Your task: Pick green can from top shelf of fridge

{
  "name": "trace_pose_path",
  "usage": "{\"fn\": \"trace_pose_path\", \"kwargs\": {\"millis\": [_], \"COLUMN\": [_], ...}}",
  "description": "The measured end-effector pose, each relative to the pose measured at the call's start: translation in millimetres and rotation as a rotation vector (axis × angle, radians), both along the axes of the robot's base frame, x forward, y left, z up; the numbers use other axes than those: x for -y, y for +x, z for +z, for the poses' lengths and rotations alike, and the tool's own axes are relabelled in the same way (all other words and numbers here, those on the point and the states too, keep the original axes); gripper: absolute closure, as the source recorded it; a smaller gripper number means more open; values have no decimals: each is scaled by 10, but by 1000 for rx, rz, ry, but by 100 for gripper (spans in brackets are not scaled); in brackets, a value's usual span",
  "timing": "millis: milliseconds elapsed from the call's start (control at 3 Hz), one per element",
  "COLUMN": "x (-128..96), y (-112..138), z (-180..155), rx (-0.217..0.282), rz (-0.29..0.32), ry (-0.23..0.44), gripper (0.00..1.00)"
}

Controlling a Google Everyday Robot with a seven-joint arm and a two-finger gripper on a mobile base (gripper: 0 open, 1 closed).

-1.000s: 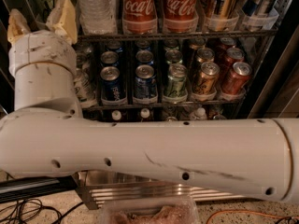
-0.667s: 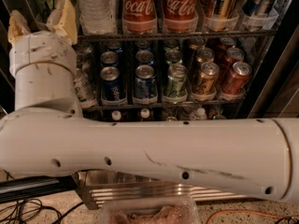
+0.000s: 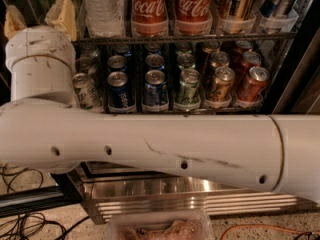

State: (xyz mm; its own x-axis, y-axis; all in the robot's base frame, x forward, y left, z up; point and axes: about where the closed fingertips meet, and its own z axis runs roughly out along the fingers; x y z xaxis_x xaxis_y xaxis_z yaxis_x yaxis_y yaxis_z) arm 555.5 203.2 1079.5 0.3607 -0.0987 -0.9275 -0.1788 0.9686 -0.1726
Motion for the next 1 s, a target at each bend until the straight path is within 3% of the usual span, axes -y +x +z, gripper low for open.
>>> {"fn": "trace_pose_path", "kwargs": {"millis": [1000], "x": [69], "y": [208], "z": [-16], "rx": [-19], "rz": [-53], "ry": [14], "gripper": [35]}}
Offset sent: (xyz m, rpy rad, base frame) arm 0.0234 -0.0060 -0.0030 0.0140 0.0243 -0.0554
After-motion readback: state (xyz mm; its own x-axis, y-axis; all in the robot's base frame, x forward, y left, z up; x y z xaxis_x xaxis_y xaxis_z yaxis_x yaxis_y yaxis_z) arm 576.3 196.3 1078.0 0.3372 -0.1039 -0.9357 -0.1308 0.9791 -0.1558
